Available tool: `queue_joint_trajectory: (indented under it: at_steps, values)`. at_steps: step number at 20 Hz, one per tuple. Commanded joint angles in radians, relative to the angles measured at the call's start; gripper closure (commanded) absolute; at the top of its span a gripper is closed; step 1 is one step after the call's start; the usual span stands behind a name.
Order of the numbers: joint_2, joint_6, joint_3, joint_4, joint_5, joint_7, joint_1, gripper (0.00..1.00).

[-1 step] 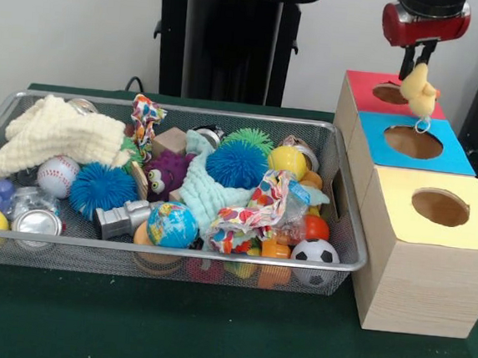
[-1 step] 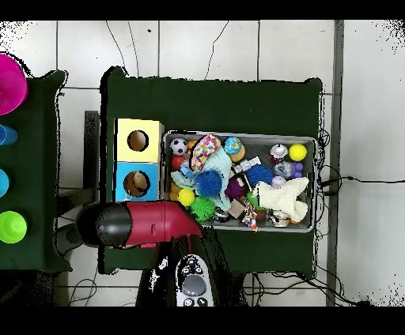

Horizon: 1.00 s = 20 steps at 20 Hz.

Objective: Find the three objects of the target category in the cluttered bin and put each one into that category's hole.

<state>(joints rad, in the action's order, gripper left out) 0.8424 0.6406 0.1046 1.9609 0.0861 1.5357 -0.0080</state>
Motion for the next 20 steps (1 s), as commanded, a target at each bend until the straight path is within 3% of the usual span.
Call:
queue_joint_trajectory:
  at_steps: [1, 10, 20]
  values:
    - [0.071, -0.068, -0.026, 0.163, -0.003, 0.165, -0.033, 1.00]
    - [0.102, -0.148, -0.050, 0.286, -0.018, 0.166, -0.033, 1.00]
    - [0.052, -0.225, -0.049, 0.277, -0.024, 0.176, 0.002, 1.00]
